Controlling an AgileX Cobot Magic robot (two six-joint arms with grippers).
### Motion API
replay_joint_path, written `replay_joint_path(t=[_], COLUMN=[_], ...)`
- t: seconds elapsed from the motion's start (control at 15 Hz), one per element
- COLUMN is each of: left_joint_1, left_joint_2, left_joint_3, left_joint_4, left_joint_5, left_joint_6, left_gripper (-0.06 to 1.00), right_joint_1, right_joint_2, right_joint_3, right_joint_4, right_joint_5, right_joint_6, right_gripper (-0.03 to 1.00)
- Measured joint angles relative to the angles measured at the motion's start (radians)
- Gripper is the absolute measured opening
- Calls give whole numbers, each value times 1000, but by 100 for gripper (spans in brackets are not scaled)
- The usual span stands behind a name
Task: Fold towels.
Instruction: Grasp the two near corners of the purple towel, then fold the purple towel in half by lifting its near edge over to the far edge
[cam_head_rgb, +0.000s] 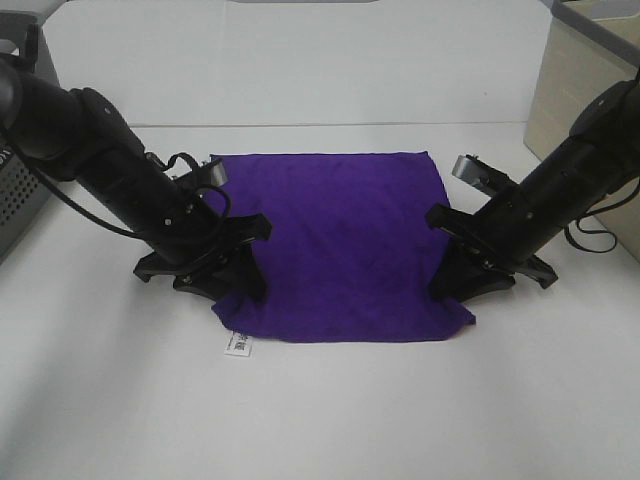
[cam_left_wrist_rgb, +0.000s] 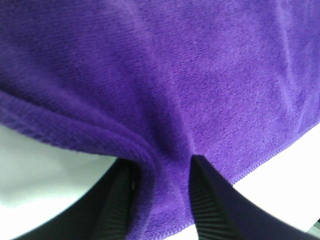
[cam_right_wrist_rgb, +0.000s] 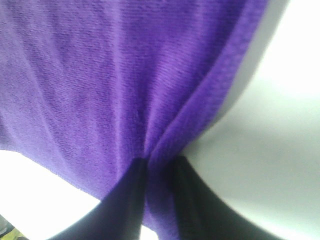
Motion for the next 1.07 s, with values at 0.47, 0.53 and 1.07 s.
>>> replay_joint_path(t=[0.47,0.53,1.07], left_joint_1=[0,0,-3], left_joint_2=[5,5,-14], left_joint_3=[1,1,2], left_joint_4=[0,0,40], left_joint_5=[-30,-32,-38], left_joint_6=[-8,-8,-8], left_gripper=[1,1,1], right_joint_1=[1,1,1], right_joint_2=[2,2,7], right_joint_3=[2,2,3], right_joint_4=[-3,-4,20], right_joint_5=[-4,-4,62], right_joint_6=[-1,-1,-1], right_gripper=[9,7,1])
